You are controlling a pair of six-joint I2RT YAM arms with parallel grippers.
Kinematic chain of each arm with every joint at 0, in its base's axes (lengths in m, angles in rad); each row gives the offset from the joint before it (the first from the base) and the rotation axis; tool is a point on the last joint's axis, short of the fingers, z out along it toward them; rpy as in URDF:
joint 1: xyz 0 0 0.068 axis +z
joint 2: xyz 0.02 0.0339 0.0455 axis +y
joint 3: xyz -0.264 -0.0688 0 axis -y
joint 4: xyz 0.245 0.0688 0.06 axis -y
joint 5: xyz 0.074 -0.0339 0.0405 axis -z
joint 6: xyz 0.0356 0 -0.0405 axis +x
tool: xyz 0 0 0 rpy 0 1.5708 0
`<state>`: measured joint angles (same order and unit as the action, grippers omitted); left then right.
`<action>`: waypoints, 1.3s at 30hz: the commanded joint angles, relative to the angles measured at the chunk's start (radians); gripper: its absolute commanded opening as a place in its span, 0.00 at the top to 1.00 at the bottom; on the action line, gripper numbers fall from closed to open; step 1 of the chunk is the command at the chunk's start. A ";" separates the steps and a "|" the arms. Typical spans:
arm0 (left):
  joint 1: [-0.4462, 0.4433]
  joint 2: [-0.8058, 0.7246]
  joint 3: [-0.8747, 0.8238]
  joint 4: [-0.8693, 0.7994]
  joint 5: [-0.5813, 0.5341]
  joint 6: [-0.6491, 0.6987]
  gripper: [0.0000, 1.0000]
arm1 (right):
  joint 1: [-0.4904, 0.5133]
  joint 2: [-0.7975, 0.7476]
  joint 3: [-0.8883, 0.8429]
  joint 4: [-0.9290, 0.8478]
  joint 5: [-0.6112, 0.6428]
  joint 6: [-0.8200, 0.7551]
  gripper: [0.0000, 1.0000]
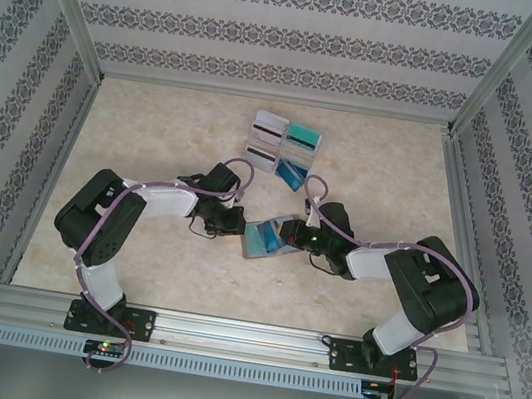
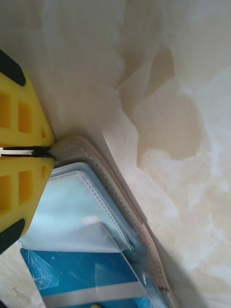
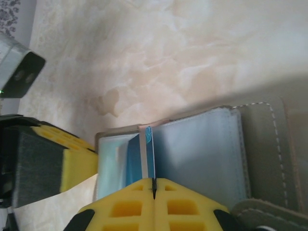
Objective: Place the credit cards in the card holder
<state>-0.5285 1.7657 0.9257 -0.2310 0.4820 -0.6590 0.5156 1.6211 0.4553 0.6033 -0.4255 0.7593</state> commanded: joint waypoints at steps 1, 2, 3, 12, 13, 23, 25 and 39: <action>-0.036 0.020 -0.029 0.044 0.047 -0.017 0.89 | 0.018 0.011 -0.037 0.093 0.069 0.021 1.00; -0.035 0.017 -0.030 0.042 0.045 -0.017 0.90 | 0.020 0.002 -0.042 0.093 0.085 0.018 1.00; -0.035 0.015 -0.031 0.044 0.045 -0.017 0.90 | 0.021 -0.007 -0.049 0.096 0.103 0.017 1.00; -0.035 0.009 -0.034 0.038 0.042 -0.019 0.91 | 0.023 -0.094 -0.101 0.097 0.167 0.028 1.00; -0.034 0.009 -0.033 0.038 0.041 -0.019 0.91 | 0.023 -0.099 -0.102 0.094 0.165 0.029 1.00; -0.035 0.004 -0.035 0.045 0.041 -0.030 0.91 | 0.041 -0.027 -0.075 0.137 0.159 0.038 1.00; -0.035 0.000 -0.036 0.041 0.038 -0.030 0.91 | 0.050 0.001 -0.072 0.167 0.163 0.044 1.00; -0.035 -0.002 -0.016 0.022 0.029 -0.022 0.91 | 0.063 -0.035 -0.045 0.097 0.059 0.000 1.00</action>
<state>-0.5304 1.7626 0.9108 -0.1944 0.4965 -0.6823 0.5674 1.6081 0.3740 0.7494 -0.2657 0.8055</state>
